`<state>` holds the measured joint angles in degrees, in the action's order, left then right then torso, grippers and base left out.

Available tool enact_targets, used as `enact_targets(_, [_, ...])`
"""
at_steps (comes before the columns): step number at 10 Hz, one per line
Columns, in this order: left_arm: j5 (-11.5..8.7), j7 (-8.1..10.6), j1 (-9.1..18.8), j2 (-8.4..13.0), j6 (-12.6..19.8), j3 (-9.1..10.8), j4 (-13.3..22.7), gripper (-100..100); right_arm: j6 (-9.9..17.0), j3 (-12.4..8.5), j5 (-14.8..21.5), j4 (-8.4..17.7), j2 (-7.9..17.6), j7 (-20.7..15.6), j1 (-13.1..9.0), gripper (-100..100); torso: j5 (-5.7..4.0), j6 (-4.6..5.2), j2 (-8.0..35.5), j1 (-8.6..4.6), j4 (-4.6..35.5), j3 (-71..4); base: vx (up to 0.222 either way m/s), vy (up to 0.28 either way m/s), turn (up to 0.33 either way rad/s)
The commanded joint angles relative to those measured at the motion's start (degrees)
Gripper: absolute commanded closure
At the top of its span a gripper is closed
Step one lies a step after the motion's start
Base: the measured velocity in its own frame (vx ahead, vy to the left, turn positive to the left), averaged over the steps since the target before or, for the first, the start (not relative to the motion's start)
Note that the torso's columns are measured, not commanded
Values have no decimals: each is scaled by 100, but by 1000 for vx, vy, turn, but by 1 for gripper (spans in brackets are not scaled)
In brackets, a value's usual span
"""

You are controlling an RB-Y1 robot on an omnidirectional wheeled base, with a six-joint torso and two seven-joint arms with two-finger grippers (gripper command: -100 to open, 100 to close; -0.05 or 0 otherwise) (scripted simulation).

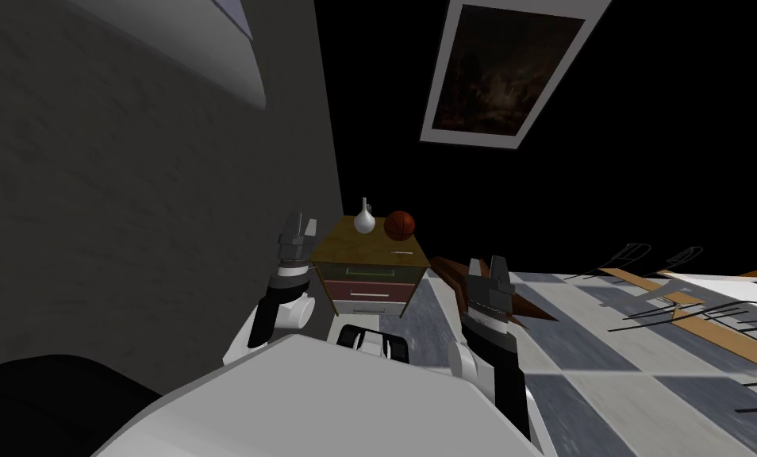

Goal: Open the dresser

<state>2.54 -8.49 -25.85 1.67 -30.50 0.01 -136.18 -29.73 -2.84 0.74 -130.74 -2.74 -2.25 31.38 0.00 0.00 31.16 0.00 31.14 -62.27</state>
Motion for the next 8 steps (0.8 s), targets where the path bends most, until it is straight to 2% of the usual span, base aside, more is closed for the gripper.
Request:
enact_targets(1, [0,0,0,0,0,0,0,0,0,0,0,0,0,0,0,0,0,0,423,0,423,-846,0,0,0])
enact_targets(2, [4,6,19,215,-104,8,157,-100,0,0,0,0,0,0,0,0,0,0,846,0,846,-1692,13,-9,11])
enact_targets(4, [9,15,44,386,-255,19,375,-100,1,0,0,3,0,0,1,0,0,0,1089,-2,1090,-2201,18,-17,16])
enact_targets(8, [24,40,115,619,-697,52,993,-100,1,0,0,3,0,0,1,0,0,0,1114,-1,1114,-2229,22,-24,18])
